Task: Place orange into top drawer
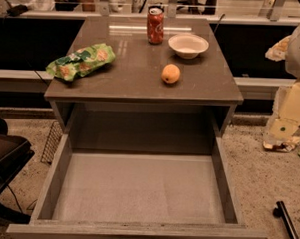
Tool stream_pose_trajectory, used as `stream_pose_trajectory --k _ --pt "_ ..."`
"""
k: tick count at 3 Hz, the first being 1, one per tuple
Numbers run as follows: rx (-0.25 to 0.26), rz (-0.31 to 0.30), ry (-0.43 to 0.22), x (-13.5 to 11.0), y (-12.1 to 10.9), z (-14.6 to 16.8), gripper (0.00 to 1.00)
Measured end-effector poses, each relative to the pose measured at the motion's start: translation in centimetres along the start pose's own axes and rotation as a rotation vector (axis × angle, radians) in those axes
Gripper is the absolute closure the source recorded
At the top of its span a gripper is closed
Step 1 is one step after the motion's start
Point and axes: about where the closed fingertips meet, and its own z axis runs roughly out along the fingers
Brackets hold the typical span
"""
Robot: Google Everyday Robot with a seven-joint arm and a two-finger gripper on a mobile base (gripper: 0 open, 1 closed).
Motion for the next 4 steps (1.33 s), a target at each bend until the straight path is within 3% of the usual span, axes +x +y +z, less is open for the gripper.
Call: stream_pose_trajectory --k 1,2,3,4 --pt "0.0 0.0 0.0 0.0 0.0 0.0 0.0" --pt "-0.009 0.034 -0.063 -0.7 -0.9 1.0 0.0" --pt "-0.046 0.115 -0.232 -2.4 -2.5 5.1 0.0" --pt "-0.059 0.183 -0.438 -6.5 -4.6 8.8 0.0"
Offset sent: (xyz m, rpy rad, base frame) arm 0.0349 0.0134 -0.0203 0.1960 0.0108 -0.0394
